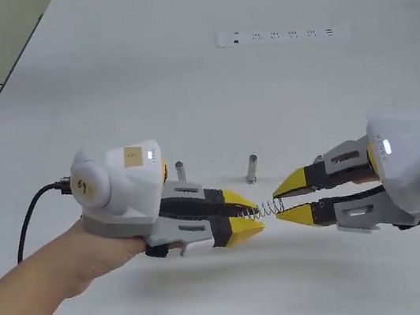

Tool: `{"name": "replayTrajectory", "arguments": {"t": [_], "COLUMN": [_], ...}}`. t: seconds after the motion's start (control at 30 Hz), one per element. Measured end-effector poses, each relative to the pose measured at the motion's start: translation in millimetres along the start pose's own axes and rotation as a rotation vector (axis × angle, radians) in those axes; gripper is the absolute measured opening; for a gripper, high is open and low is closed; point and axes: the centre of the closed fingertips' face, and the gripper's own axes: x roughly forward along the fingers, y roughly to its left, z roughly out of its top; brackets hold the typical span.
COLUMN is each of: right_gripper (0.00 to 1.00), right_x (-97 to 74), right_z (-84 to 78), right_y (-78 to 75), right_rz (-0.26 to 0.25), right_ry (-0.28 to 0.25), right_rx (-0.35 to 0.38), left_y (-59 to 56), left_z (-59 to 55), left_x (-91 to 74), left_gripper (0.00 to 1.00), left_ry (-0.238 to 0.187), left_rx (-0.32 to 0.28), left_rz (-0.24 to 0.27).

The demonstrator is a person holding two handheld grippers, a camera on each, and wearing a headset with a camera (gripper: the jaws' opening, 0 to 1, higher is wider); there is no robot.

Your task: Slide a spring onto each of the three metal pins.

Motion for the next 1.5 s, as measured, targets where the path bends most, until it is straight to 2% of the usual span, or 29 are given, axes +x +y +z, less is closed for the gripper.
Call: {"name": "replayTrajectory", "arguments": {"t": [0.17, 0.3, 0.6, 0.7, 0.77, 1.07, 1.23, 1.5], "right_gripper": [0.12, 0.12, 0.12, 0.12, 0.12, 0.12, 0.12, 0.12], "right_x": [0.5, 0.7, 2.3, 3.1, 3.8, 7.6, 8.9, 7.4], "right_z": [5.9, 13.9, 20.5, 31.5, 32.7, 42.8, 45.2, 47.4], "right_y": [0.5, -1.2, 0.7, -0.9, -1.9, -5.5, -4.1, -4.7], "right_rz": [0.002, -0.005, -0.011, -0.024, -0.026, -0.06, -0.059, -0.061], "right_ry": [-0.004, -0.035, -0.054, -0.112, -0.115, -0.193, -0.218, -0.215], "right_rx": [-0.024, -0.004, -0.002, 0.043, 0.044, 0.108, 0.126, 0.087], "left_y": [-0.8, -2.1, -2.1, -3.5, -5.8, -5.3, -5.8, -5.5], "left_z": [-1.7, -2.0, -3.1, -2.2, -1.1, 3.5, 3.7, 4.9], "left_x": [0.6, 0.9, 0.3, 2.4, 4.8, 5.3, 5.1, 2.4], "left_gripper": [0.08, 0.08, 0.08, 0.08, 0.08, 0.08, 0.08, 0.09], "left_ry": [0.007, 0.008, 0.01, 0.005, 0.004, -0.008, -0.009, -0.012], "left_rx": [0.005, 0.009, 0.015, 0.013, 0.015, 0.018, 0.017, 0.008], "left_rz": [-0.001, -0.006, -0.004, -0.009, -0.016, -0.02, -0.019, -0.001]}}
